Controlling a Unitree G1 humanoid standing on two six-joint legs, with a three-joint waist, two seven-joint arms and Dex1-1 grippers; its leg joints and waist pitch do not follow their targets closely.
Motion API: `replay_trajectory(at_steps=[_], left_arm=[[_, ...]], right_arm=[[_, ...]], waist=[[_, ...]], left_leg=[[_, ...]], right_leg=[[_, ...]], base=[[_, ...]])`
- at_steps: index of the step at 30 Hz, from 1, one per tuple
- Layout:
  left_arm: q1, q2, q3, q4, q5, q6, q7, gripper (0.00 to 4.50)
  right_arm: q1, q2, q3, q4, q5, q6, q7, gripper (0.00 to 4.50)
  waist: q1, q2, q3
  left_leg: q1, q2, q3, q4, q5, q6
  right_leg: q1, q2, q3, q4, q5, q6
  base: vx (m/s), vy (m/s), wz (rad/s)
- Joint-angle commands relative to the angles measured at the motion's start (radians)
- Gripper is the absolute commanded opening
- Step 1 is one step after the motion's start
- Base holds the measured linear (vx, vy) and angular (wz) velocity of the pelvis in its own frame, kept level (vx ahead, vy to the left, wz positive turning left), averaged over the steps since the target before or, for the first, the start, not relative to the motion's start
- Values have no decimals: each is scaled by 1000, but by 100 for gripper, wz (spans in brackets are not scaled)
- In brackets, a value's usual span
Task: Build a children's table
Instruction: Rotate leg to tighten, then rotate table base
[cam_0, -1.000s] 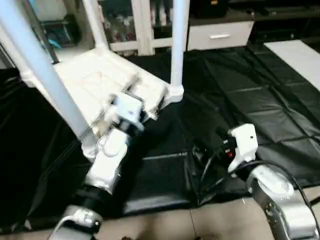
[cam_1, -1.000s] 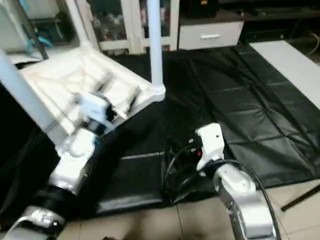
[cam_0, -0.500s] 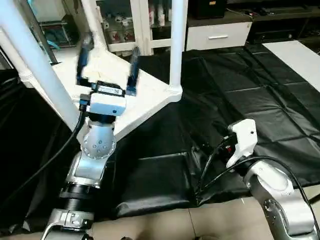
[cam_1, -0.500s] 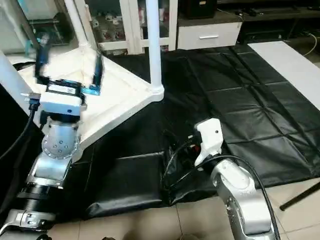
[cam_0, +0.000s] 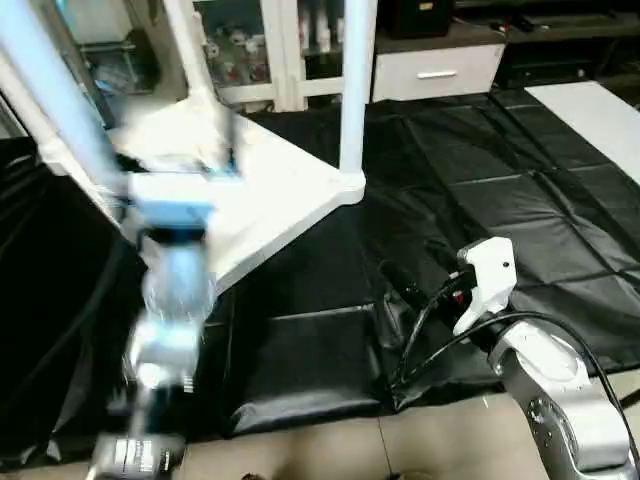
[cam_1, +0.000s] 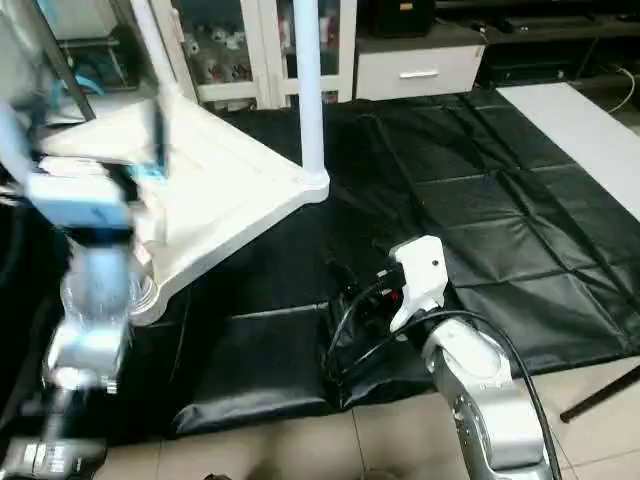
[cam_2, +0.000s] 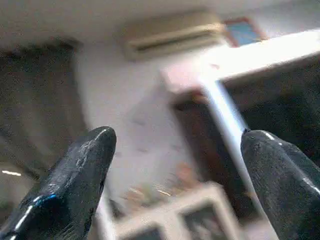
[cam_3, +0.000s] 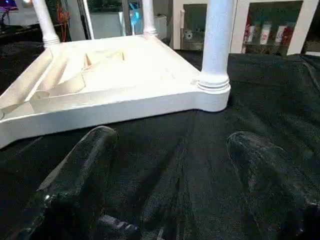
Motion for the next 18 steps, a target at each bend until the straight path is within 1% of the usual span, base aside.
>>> replay_trajectory(at_steps=[1,2,3,4,5,6,8,9,10,11,12,13,14,15,16,17,18], left_arm=[[7,12,-23,-14,-49,28,-67,445],[19,17,-34,-21,-68,45,-92,445],[36,21,-32,-34,-90,71,-110,445],[50,24,-25,-46,-100,86,-117,445],[73,28,-8,-71,-120,108,-116,445],[89,30,4,-89,-133,122,-116,445],[131,37,15,-137,-165,145,-119,445],[179,49,13,-183,-175,144,-129,445],[202,54,11,-201,-174,141,-134,445],[206,54,10,-204,-173,141,-135,445],[234,52,19,-230,-151,127,-125,445],[246,49,27,-242,-136,118,-115,445],[253,45,37,-251,-124,112,-104,445],[266,30,74,-276,-83,114,-61,445],[267,29,76,-277,-81,114,-59,445],[267,28,79,-278,-78,114,-56,445],[274,22,101,-295,-52,120,-29,445]], right_arm=[[3,-1,-5,-19,12,-15,11,379],[5,-1,-4,-21,12,-17,12,379],[6,-2,-5,-23,13,-18,13,379],[9,-3,-5,-26,14,-19,13,379],[12,-4,-7,-29,16,-20,15,379],[15,-5,-9,-31,17,-20,16,379],[22,-8,-11,-37,18,-22,17,379],[29,-8,-13,-41,19,-23,16,379],[31,-7,-13,-42,19,-23,16,379],[31,-7,-13,-42,19,-23,16,379],[33,-8,-13,-43,18,-25,15,379],[33,-8,-13,-42,17,-26,15,379],[33,-8,-13,-42,16,-27,15,379],[32,-7,-11,-44,22,-29,22,379],[31,-7,-11,-44,22,-29,22,379],[31,-7,-10,-45,23,-30,24,379],[29,-14,-1,-51,36,-31,49,379]], waist=[[3,-14,-60],[1,-10,-60],[0,-13,-58],[0,-3,-56],[-2,-7,-57],[-4,-2,-57],[-11,-5,-56],[-10,-3,-55],[-12,-3,-53],[-13,-3,-53],[-14,-3,-52],[-13,-2,-51],[-14,-2,-49],[-13,-2,-48],[-16,-5,-47],[-15,-4,-47],[-17,-5,-46]], left_leg=[[18,41,-27,-83,-307,23],[18,42,-26,-84,-316,18],[17,41,-25,-84,-323,14],[18,40,-27,-86,-337,10],[19,41,-26,-85,-344,7],[16,40,-28,-86,-345,4],[16,41,-28,-87,-356,4],[19,42,-28,-87,-370,3],[17,44,-29,-90,-378,3],[18,44,-29,-89,-382,3],[21,43,-28,-89,-399,-2],[22,44,-29,-90,-406,-5],[24,44,-29,-91,-423,-11],[28,44,-29,-91,-440,-19],[23,44,-31,-92,-442,-22],[22,43,-32,-93,-441,-23],[24,41,-32,-92,-453,-23]], right_leg=[[26,-16,16,-62,-263,-141],[25,-13,16,-62,-256,-140],[26,-14,17,-62,-259,-138],[26,-15,16,-63,-274,-136],[26,-14,16,-64,-278,-134],[30,-15,16,-62,-271,-135],[30,-14,15,-63,-270,-137],[28,-13,15,-66,-285,-135],[30,-13,15,-66,-292,-132],[28,-12,15,-66,-296,-130],[25,-10,15,-68,-314,-123],[25,-11,15,-70,-322,-119],[22,-10,15,-74,-347,-110],[19,-10,16,-76,-368,-102],[23,-10,16,-75,-369,-96],[24,-11,16,-76,-378,-91],[20,-10,16,-78,-399,-81]], base=[[0,0,0],[0,0,0],[0,0,0],[0,0,0],[0,0,0],[0,0,0],[0,0,0],[0,0,0],[0,0,0],[0,0,0],[0,0,0],[0,0,0],[0,0,0],[0,0,0],[0,0,0],[0,0,0],[0,0,0]])
